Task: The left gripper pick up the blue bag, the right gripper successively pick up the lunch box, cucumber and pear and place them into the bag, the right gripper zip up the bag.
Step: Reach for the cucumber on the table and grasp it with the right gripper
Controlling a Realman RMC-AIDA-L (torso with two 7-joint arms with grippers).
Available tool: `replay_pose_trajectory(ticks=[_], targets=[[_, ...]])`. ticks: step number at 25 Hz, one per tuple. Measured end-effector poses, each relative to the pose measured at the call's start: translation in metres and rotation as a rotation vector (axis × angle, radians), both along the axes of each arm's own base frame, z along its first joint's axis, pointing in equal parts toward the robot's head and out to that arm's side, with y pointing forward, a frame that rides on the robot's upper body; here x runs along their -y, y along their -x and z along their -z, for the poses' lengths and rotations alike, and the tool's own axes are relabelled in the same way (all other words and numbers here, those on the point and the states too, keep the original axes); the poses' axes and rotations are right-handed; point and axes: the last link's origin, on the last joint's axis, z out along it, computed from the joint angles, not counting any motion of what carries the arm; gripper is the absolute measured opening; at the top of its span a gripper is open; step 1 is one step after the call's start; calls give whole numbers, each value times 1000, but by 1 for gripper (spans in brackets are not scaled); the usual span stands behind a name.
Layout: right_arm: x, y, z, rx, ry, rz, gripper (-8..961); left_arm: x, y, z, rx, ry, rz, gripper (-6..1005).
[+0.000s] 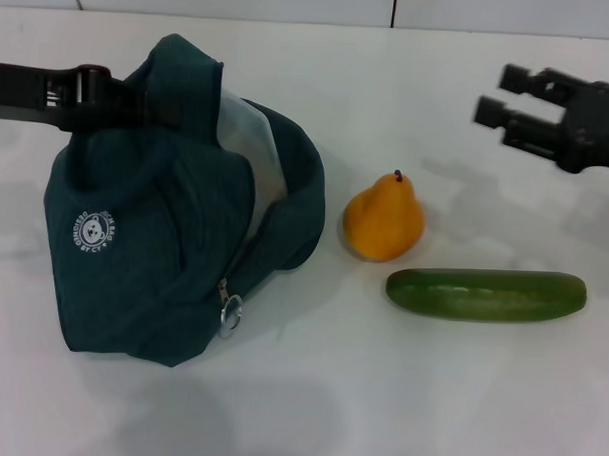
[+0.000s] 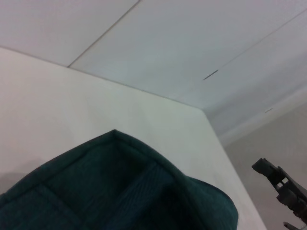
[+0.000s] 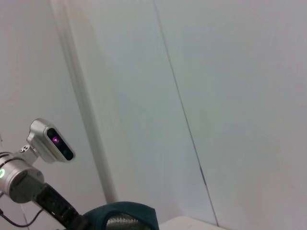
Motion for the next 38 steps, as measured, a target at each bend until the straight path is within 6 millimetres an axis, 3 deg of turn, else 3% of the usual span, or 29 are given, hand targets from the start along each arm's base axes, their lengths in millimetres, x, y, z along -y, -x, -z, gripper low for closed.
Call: replay_pose_trajectory(ticks=[8,15,21,25,32,38], targets=[[-5,9,-45,159,151,0,659,4,4,5,60,-3,9,38],[-3,36,-52,544,393,-114,664,4,3,9,69,6,19,38],[-8,50,-58,850,441,-181,668,4,3,9,70,7,19,38],[-11,60,-54,977,462,-213,672,4,4,9,66,8,17,38],[-12,79,-44,1052,445,-296,681,3,3,11,62,16,20,38],[-9,69,-14,1164,476,-314,748,1,-1,12,62,18,29,38]])
